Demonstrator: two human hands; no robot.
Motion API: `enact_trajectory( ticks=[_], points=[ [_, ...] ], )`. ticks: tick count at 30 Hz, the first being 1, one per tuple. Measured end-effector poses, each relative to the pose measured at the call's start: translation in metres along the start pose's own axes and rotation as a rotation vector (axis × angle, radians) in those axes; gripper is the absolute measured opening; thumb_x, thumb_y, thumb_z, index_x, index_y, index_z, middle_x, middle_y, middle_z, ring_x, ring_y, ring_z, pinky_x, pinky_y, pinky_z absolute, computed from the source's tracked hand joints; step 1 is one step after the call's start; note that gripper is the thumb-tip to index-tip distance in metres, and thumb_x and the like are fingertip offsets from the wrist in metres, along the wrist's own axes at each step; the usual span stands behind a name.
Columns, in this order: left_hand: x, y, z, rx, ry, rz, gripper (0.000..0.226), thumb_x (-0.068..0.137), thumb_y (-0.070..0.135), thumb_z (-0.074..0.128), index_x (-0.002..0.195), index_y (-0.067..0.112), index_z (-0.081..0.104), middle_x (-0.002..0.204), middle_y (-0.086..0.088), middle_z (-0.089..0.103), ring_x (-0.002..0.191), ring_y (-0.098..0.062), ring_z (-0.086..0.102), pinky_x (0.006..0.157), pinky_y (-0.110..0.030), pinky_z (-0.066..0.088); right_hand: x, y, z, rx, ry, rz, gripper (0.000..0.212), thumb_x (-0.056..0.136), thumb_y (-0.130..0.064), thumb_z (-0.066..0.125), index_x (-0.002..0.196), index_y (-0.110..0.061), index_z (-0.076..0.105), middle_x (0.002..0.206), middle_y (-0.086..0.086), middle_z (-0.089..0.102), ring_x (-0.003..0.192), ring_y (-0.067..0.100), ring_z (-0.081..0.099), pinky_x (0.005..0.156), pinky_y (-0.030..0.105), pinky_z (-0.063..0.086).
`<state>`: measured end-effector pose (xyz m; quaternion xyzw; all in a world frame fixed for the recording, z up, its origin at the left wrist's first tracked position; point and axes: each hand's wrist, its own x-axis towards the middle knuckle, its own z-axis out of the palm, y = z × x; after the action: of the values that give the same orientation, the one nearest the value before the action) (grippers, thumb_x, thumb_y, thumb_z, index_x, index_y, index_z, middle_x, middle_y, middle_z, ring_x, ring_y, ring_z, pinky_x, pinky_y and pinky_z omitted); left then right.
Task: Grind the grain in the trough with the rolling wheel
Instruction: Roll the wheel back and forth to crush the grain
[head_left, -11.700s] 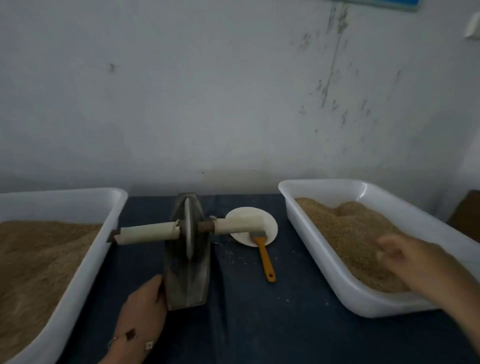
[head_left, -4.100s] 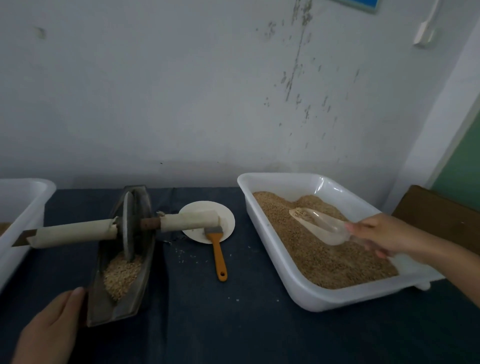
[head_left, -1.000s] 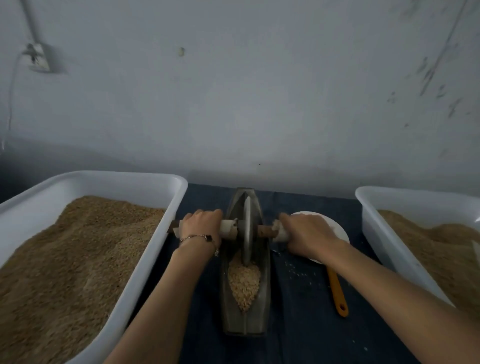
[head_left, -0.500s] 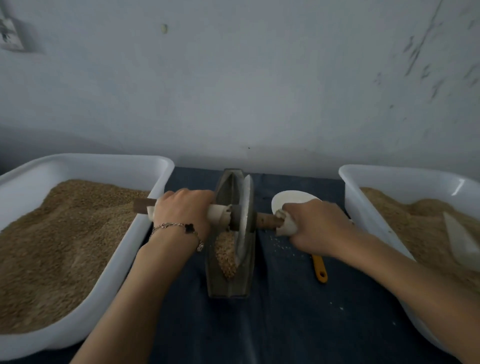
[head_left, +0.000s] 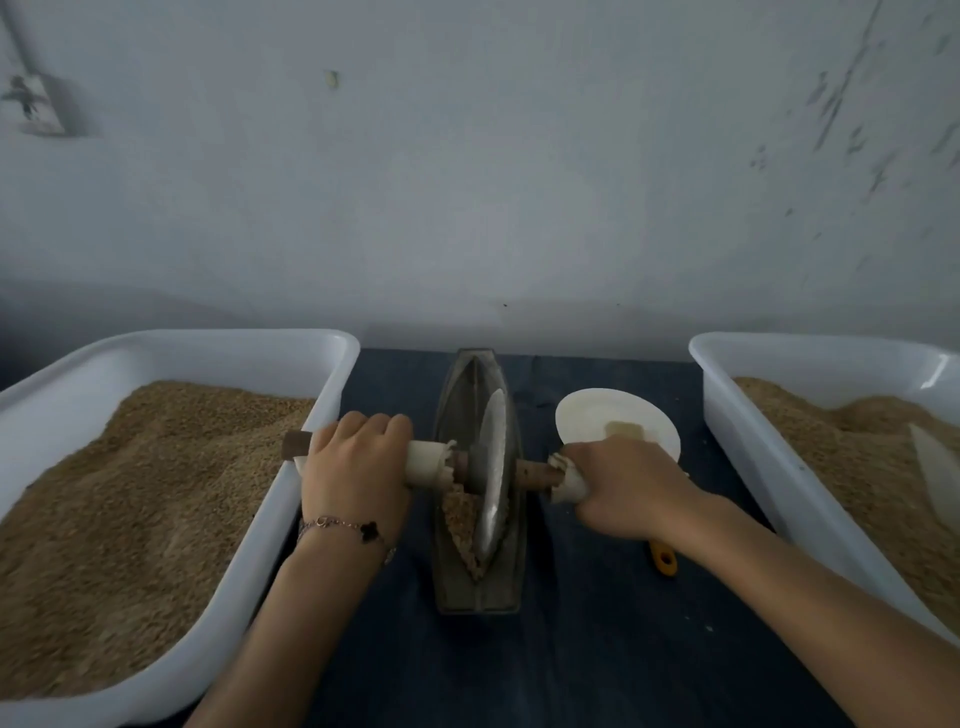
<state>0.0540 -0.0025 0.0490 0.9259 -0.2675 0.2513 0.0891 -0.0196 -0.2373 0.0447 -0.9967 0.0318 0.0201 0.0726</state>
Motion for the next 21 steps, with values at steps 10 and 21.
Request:
enact_trajectory(
  ticks=[10, 21],
  points=[
    [0.025, 0.002, 0.020, 0.170, -0.090, 0.032, 0.015, 0.084, 0.035, 0.056, 0.093, 0.024, 0.051, 0.095, 0.007, 0.061, 0.092, -0.015, 0.054, 0.083, -0.028, 0.034, 0.015, 0.011, 0.009, 0.107, -0.055, 0.071, 0.010, 0.070, -0.026, 0.054, 0.074, -0.033, 0.048, 0.075, -0.006, 0.058, 0.074, 0.015, 0.057, 0.071, 0.038, 0.049],
    [0.024, 0.014, 0.025, 0.057, 0.091, 0.048, 0.029, 0.045, 0.019, 0.083, 0.058, 0.014, 0.057, 0.056, -0.001, 0.059, 0.054, -0.021, 0.056, 0.058, -0.032, 0.046, 0.017, 0.023, 0.011, 0.061, -0.047, 0.076, 0.010, 0.077, -0.026, 0.055, 0.078, -0.036, 0.052, 0.072, -0.008, 0.060, 0.070, 0.004, 0.055, 0.061, 0.024, 0.043]
  ],
)
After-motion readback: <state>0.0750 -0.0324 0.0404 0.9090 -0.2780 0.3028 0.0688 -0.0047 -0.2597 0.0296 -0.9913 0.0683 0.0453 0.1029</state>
